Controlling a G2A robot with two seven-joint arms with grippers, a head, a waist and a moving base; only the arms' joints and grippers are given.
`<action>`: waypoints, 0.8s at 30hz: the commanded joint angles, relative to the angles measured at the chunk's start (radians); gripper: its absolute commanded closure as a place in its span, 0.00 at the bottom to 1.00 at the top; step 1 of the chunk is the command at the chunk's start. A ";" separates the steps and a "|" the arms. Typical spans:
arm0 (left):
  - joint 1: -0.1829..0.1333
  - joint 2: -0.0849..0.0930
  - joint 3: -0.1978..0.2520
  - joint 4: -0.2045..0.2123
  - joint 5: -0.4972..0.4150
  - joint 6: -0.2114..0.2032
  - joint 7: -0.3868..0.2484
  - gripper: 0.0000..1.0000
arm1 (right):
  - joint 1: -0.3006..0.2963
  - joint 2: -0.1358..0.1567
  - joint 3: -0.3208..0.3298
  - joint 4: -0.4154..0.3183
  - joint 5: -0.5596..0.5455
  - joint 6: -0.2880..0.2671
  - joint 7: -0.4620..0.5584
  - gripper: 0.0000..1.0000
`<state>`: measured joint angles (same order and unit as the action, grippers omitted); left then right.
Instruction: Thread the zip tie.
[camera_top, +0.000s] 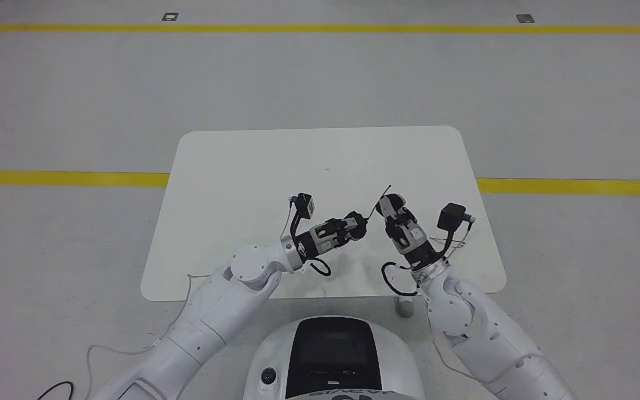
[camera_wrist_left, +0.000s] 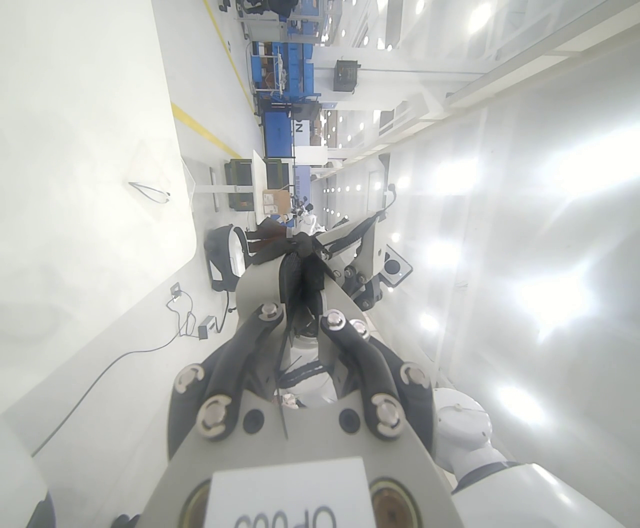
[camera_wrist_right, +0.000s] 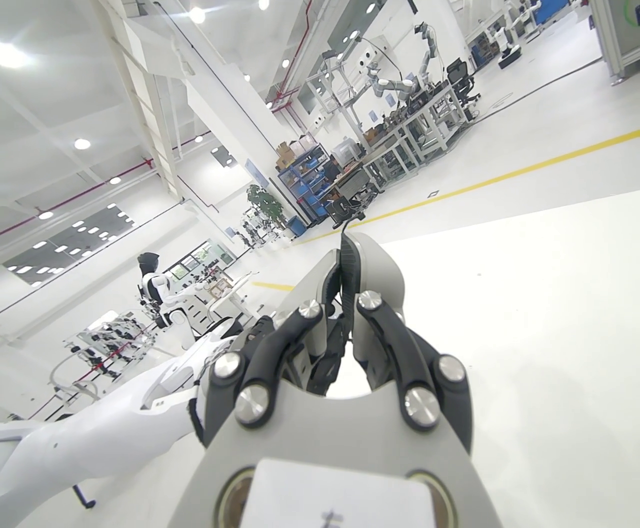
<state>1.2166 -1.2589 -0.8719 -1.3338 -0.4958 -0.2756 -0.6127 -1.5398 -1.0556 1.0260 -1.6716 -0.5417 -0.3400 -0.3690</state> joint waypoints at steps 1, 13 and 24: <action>0.000 0.000 0.000 0.000 0.000 0.000 0.000 1.00 | -0.002 0.000 0.001 -0.001 -0.002 0.000 -0.003 1.00; 0.000 0.000 0.000 0.000 0.000 0.000 0.000 1.00 | 0.002 -0.002 0.000 0.008 -0.003 0.000 -0.005 1.00; 0.000 0.000 0.000 0.000 0.000 0.000 0.000 1.00 | 0.003 -0.003 -0.003 0.005 -0.004 0.000 -0.010 1.00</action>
<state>1.2166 -1.2589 -0.8719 -1.3338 -0.4958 -0.2756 -0.6127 -1.5362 -1.0585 1.0230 -1.6661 -0.5452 -0.3400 -0.3789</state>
